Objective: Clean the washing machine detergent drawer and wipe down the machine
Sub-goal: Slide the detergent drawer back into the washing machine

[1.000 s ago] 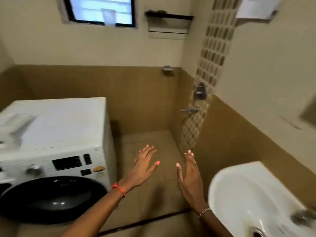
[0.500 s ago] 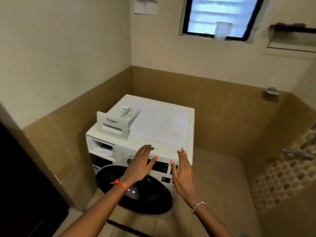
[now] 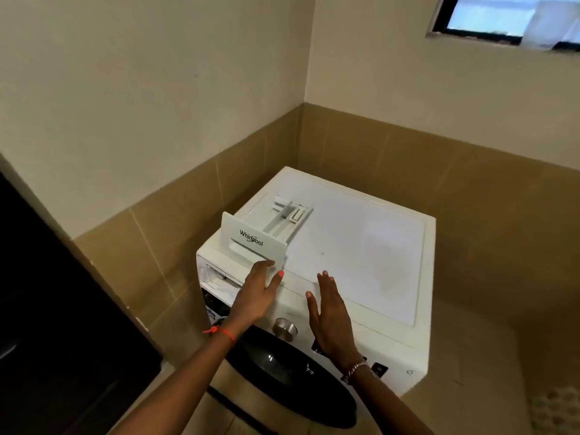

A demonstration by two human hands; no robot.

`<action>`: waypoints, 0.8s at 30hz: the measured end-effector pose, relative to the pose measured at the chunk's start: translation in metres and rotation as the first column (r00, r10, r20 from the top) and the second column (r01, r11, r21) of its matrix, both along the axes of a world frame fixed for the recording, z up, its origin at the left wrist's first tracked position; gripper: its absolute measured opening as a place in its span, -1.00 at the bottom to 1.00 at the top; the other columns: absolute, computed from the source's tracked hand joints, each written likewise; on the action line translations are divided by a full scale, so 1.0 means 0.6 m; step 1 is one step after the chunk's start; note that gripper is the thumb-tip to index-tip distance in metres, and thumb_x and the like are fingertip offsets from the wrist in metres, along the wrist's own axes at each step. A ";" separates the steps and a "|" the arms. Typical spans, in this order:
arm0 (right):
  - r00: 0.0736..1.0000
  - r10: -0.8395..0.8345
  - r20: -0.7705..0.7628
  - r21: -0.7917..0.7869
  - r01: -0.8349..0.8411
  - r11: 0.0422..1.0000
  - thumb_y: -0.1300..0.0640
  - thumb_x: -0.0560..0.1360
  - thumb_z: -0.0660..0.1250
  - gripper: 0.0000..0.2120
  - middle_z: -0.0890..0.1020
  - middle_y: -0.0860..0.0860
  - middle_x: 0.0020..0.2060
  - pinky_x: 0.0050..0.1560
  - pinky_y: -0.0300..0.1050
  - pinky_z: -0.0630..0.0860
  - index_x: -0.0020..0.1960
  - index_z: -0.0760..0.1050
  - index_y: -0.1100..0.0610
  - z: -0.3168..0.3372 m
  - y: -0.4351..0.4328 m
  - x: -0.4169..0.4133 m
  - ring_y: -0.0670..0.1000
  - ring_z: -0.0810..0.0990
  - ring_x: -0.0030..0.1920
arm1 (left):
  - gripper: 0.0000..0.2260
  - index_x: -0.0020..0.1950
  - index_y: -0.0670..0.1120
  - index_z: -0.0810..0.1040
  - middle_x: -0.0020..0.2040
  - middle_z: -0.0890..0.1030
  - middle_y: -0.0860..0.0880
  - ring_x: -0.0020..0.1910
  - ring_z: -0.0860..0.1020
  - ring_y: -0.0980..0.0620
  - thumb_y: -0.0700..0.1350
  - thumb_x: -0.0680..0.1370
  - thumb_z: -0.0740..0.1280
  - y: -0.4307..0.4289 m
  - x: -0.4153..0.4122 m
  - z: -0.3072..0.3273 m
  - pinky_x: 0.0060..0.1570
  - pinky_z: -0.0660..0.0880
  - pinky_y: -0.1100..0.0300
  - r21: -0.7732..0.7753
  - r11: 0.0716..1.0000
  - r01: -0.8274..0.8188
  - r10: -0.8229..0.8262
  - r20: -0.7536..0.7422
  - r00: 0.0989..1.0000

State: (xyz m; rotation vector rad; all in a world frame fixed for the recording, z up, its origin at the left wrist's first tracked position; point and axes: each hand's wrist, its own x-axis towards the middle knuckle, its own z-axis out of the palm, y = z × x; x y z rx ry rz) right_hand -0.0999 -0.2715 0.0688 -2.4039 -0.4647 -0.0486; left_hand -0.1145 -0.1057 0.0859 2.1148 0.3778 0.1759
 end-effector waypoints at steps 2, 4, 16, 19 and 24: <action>0.999 0.028 -0.027 -0.021 -0.029 0.999 -0.08 0.61 0.01 -0.47 0.09 -0.02 0.51 0.41 -0.33 -0.08 0.51 0.06 0.11 -0.013 0.018 0.033 -0.09 -0.01 0.51 | -0.73 0.20 -0.11 0.44 0.21 0.50 -0.06 0.21 0.47 -0.04 0.01 0.59 0.20 0.015 0.027 -0.004 0.13 0.41 0.14 -0.069 0.991 -0.116 0.117 0.009 0.993; 0.997 0.052 -0.054 -0.055 -0.055 0.997 -0.04 0.63 0.02 -0.49 0.07 -0.02 0.52 0.41 -0.33 -0.10 0.52 0.03 0.10 -0.028 0.032 0.062 -0.10 -0.03 0.51 | -0.80 0.02 -0.13 0.46 0.03 0.54 -0.06 0.10 0.52 -0.08 0.01 0.58 0.22 0.031 0.049 -0.003 0.00 0.39 0.17 -0.239 0.937 -0.256 0.250 -0.055 0.967; 0.969 0.240 -0.058 -0.379 -0.244 0.893 -0.33 0.39 -0.53 -0.16 -0.10 -0.03 0.49 0.44 -0.24 -0.23 0.51 -0.14 0.11 -0.123 0.064 0.170 -0.02 -0.08 0.52 | -0.68 0.00 -0.08 0.45 -0.09 0.48 -0.12 -0.04 0.54 -0.15 0.17 0.50 0.28 0.114 0.134 0.006 -0.04 0.54 -0.02 -0.717 0.521 -0.463 0.227 -0.407 0.885; 0.970 0.240 -0.042 -0.426 -0.235 0.874 -0.22 0.57 -0.33 -0.38 0.03 0.00 0.48 0.48 -0.17 -0.19 0.50 -0.03 0.11 -0.134 0.066 0.173 0.03 0.06 0.50 | -0.70 0.05 -0.08 0.44 -0.10 0.53 -0.11 0.04 0.53 -0.16 0.14 0.52 0.26 0.119 0.148 0.002 0.08 0.50 -0.08 -0.729 0.521 -0.444 0.217 -0.390 0.895; 0.971 0.235 -0.047 -0.431 -0.232 0.872 -0.18 0.59 -0.26 -0.39 0.13 0.02 0.49 0.47 -0.11 -0.08 0.51 0.10 0.13 -0.139 0.063 0.176 0.02 0.09 0.50 | -0.61 0.18 -0.11 0.37 -0.08 0.55 -0.13 -0.08 0.56 -0.11 0.09 0.49 0.34 0.117 0.157 0.001 -0.09 0.54 -0.06 -0.769 0.453 -0.450 0.235 -0.384 0.893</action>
